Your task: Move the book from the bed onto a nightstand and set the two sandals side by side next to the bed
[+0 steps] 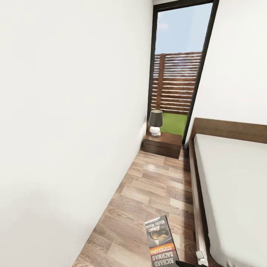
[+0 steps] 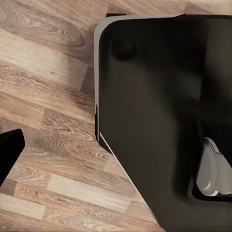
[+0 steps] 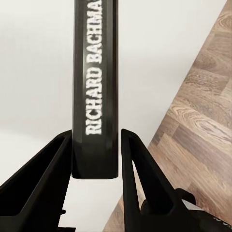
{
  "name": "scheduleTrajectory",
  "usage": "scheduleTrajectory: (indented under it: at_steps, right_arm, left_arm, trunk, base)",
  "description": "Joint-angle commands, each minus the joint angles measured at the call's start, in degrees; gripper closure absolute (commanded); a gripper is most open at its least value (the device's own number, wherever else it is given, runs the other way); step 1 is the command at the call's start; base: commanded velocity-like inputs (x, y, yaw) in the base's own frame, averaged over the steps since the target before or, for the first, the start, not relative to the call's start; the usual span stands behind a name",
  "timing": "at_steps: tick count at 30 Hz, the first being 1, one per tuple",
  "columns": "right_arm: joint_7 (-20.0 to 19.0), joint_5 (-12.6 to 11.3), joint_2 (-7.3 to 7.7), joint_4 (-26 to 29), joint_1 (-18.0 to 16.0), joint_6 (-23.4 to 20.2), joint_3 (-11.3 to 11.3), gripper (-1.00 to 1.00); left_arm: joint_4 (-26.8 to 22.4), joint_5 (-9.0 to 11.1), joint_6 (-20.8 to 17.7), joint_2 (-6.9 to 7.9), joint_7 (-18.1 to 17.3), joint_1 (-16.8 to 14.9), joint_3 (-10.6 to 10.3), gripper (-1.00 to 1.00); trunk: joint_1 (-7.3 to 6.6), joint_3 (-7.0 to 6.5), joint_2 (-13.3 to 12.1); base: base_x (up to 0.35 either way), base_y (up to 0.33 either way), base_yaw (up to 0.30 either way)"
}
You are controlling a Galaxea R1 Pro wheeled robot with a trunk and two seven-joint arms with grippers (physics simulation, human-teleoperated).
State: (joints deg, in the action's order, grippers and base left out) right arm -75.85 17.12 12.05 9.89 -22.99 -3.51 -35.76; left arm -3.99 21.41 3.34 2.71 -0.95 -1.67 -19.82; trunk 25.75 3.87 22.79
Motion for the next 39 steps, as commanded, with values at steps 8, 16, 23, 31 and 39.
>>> scheduleTrajectory:
  at_steps: [8,16,23,31,39]
  right_arm:
    - [-0.4,0.4,0.03,0.0,-0.1,-0.3,-0.6,1.0]
    - [-0.5,0.4,0.07,0.0,0.0,-0.2,-0.7,1.0]
    - [-0.5,0.4,0.05,0.0,0.0,-0.1,-0.7,1.0]
    - [-0.4,0.4,0.03,0.0,0.0,-0.1,-0.7,1.0]
    - [-0.5,0.4,0.0,0.0,0.0,-0.1,-0.6,1.0]
  left_arm:
    - [0.0,0.6,0.2,0.02,-0.1,0.0,-0.5,-1.0]
    - [0.0,0.6,0.2,0.02,-0.1,0.0,-0.5,-1.0]
    - [0.0,0.6,0.2,0.02,-0.1,-0.1,-0.5,-1.0]
    - [0.0,0.6,0.2,0.02,-0.1,-0.1,-0.5,-1.0]
    - [0.0,0.6,0.2,0.02,-0.1,-0.1,-0.5,-1.0]
  trunk:
    - [0.04,0.88,0.1]
    - [0.04,1.3,0.1]
    - [0.04,1.38,0.1]
    - [0.04,1.4,0.1]
    - [0.04,1.41,0.1]
  base:
    - [0.138,0.152,0.0]
    - [0.069,0.068,0.0]
    - [0.158,0.134,0.0]
    - [0.238,0.166,0.0]
    - [0.173,0.117,-0.094]
